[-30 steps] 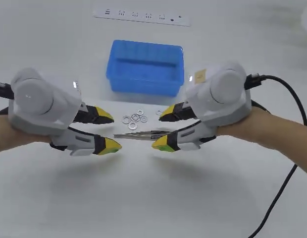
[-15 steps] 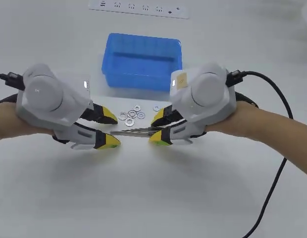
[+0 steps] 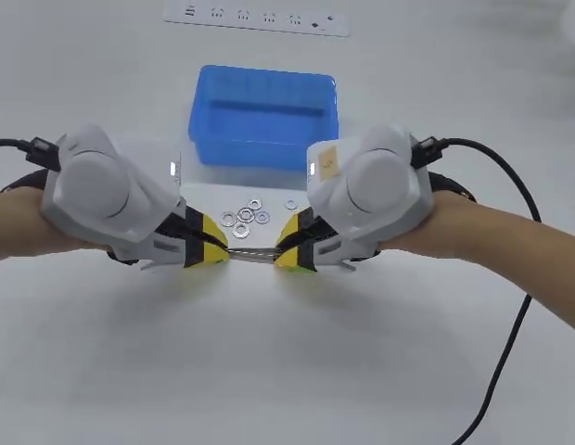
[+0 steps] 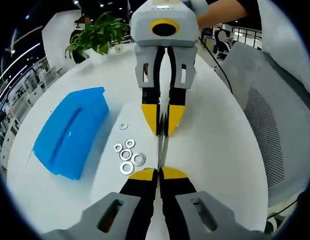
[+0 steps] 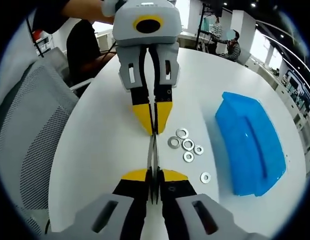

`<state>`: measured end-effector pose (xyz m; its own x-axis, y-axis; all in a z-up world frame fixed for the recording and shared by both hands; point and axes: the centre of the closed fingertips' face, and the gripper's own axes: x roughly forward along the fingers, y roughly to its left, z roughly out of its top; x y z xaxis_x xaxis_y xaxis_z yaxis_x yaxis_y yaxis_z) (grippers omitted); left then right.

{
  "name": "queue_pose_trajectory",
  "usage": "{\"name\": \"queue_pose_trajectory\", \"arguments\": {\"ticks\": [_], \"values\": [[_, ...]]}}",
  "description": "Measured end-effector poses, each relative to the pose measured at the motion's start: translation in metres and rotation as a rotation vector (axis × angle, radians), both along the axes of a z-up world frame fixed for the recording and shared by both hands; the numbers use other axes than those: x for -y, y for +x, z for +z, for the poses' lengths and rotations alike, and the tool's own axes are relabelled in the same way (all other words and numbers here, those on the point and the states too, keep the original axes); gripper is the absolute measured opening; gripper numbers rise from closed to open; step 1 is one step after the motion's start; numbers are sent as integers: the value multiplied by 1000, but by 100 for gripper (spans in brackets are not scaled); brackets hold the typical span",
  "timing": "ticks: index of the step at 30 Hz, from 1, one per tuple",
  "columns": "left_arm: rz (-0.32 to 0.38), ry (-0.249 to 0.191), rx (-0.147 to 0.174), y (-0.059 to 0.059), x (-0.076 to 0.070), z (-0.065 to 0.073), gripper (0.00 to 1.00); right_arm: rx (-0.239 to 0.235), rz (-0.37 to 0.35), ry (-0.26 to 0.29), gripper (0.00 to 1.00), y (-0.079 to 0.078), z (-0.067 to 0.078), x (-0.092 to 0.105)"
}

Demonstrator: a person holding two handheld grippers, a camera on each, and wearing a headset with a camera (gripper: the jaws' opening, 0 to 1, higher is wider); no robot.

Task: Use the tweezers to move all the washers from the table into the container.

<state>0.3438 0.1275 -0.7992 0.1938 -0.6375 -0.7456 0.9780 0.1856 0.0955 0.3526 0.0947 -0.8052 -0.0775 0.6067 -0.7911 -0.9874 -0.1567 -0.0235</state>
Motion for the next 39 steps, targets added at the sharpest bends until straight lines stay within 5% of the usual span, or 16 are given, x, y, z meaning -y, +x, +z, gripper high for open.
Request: {"name": "queue_pose_trajectory", "arguments": {"ticks": [5, 9, 15, 17, 23, 34, 39], "values": [[22, -4, -11, 1, 2, -1, 5, 20, 20, 6, 8, 1, 0, 0], [-19, 32, 42, -4, 5, 0, 4, 33, 23, 14, 8, -1, 0, 0], [-17, -9, 58, -9, 6, 20, 4, 94, 48, 56, 8, -6, 5, 1], [-28, -36, 80, -10, 10, 32, 4, 137, 83, 85, 8, -7, 10, 2], [-42, -143, 120, -12, 35, 71, 4, 151, 46, 172, 8, -8, 24, 13], [-69, -238, 136, -3, 68, 91, 4, 109, -14, 227, 10, -2, 30, 23], [-71, -296, 126, -2, 83, 95, 4, 129, 14, 228, 8, -4, 29, 27]]}}
